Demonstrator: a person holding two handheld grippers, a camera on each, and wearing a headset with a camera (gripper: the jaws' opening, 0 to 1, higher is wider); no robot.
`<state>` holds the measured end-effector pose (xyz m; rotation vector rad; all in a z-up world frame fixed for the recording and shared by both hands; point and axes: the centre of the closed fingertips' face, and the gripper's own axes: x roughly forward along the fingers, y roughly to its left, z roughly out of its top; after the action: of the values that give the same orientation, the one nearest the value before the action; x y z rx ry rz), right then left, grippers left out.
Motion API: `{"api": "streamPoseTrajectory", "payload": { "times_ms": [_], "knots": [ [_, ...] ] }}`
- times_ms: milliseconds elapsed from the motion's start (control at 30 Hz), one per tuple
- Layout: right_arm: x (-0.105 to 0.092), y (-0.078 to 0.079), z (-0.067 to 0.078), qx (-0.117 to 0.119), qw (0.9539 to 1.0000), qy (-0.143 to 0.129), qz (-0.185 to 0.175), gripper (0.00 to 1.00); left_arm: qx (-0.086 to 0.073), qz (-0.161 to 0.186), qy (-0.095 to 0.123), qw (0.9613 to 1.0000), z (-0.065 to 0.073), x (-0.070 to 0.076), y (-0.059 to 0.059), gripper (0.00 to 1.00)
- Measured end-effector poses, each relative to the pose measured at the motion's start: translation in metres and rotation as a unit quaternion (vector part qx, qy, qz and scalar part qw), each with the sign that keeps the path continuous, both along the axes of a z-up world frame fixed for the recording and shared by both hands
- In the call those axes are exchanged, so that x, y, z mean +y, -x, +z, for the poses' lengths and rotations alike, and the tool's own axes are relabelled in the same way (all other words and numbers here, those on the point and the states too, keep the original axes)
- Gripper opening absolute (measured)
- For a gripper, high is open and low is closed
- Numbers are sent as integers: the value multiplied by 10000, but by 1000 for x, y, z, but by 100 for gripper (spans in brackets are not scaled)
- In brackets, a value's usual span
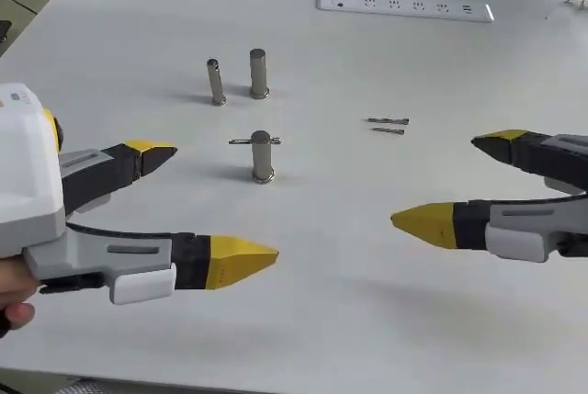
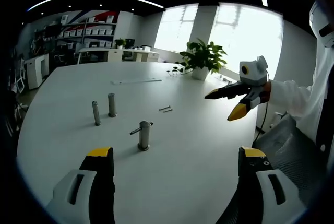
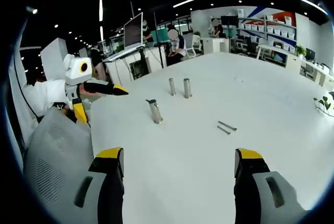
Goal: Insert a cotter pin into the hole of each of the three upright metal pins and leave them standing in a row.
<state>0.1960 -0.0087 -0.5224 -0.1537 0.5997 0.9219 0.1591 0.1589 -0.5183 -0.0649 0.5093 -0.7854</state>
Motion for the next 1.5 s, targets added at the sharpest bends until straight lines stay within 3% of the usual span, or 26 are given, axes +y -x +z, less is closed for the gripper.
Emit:
{"api": "streamPoseTrajectory", "payload": {
  "times_ms": [267,433,633,667,800,967,1067,1167,1367,1433,1500],
  "knots": [
    [-4,4,-5,141,9998,43,-96,95,39,58,39,10000,-2,6,-6,99],
    [-5,7,-6,178,9997,87,-162,98,-17,109,-6,9999,-1,14,-18,99],
    [-11,8,-8,193,9994,200,-194,98,-250,372,-15,9990,10,29,-45,99],
    [-12,9,-7,200,9994,189,-213,98,-426,501,-12,9978,16,34,-55,99],
    [-17,9,-5,191,9992,179,-303,98,-674,728,168,9949,32,45,-79,99],
    [-23,11,-4,209,9988,219,-390,98,-889,889,14,9921,38,58,-108,99],
    [-24,13,-4,229,9986,185,-438,98,-1052,1008,-85,9893,39,61,-121,89],
    [-25,15,-3,241,9984,179,-478,98,-1078,1076,-184,9882,33,64,-134,78],
    [-29,18,-2,244,9978,130,-604,98,-996,1169,-457,9871,11,69,-156,65],
    [-31,20,-2,245,9977,114,-626,97,-940,1160,-512,9875,10,66,-154,59],
    [-32,21,-2,254,9975,125,-655,97,-896,1195,-533,9873,3,68,-160,50]
  ]
}}
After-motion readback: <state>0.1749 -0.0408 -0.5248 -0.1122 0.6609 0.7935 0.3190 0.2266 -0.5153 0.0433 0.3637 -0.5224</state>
